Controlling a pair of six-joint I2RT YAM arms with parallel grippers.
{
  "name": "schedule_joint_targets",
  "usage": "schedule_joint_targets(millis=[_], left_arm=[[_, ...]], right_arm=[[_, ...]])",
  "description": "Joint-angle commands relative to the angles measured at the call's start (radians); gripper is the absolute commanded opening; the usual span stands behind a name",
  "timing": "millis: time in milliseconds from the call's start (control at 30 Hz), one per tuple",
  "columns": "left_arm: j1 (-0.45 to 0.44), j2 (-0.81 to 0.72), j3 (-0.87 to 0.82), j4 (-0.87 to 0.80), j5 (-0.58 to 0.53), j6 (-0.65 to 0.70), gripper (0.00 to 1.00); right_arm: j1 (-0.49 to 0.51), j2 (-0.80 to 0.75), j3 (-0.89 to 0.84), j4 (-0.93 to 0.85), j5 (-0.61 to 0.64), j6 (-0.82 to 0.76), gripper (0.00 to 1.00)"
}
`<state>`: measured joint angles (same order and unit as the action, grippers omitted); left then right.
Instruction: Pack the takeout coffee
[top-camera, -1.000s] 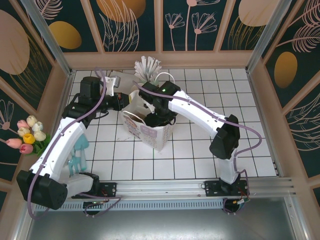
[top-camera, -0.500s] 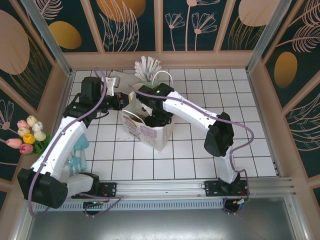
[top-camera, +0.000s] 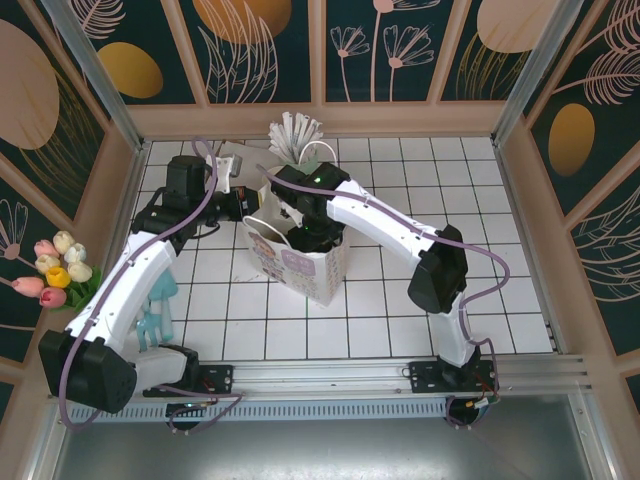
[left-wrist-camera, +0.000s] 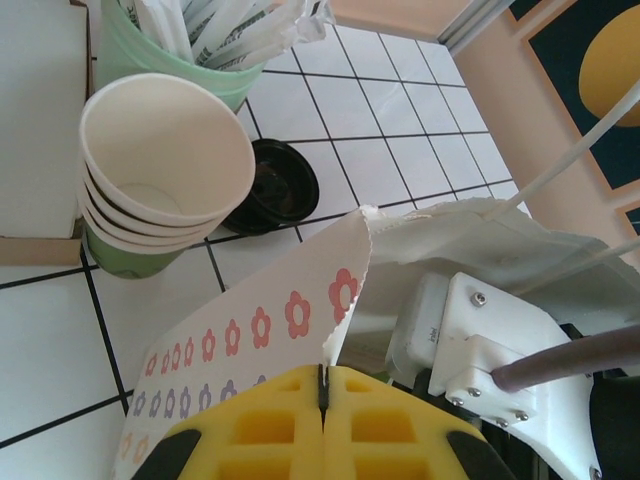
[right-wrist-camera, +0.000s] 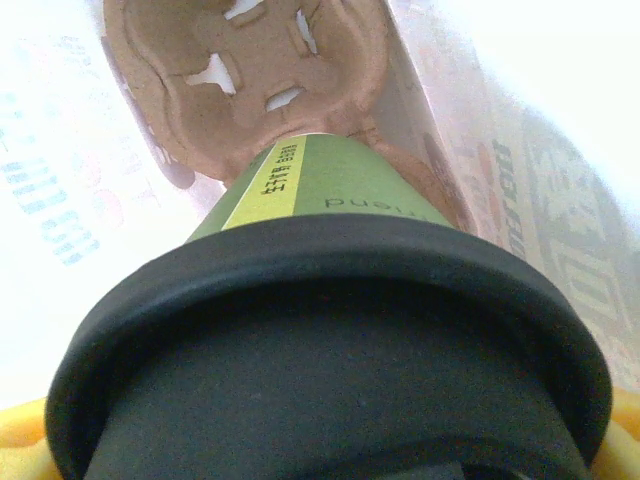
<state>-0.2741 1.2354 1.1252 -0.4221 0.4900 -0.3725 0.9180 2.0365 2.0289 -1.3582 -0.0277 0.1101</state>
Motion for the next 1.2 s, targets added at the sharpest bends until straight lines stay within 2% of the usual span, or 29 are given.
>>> schedule_joint_targets(millis=[0, 367, 567, 867, 1167], left_arm=[[0.001, 0.003, -0.016, 0.037, -0.006, -0.011, 0.00], [0.001, -0.011, -0.011, 0.040, -0.054, -0.009, 0.00], [0.000, -0.013, -0.006, 0.042, -0.057, -0.001, 0.00], [0.001, -0.024, -0.004, 0.031, -0.095, 0.003, 0.00], [0.000, -0.019, -0.008, 0.036, -0.085, 0.007, 0.00]], right_arm=[[0.005, 0.001, 0.031, -0.015, 0.004, 0.015, 0.53], [0.008, -0.002, 0.034, -0.016, 0.002, 0.079, 0.52], [0.005, 0.000, -0.008, -0.016, 0.011, 0.080, 0.52], [0.005, 0.009, 0.001, -0.016, 0.015, 0.082, 0.52], [0.004, 0.030, 0.033, -0.016, 0.002, 0.074, 0.52]])
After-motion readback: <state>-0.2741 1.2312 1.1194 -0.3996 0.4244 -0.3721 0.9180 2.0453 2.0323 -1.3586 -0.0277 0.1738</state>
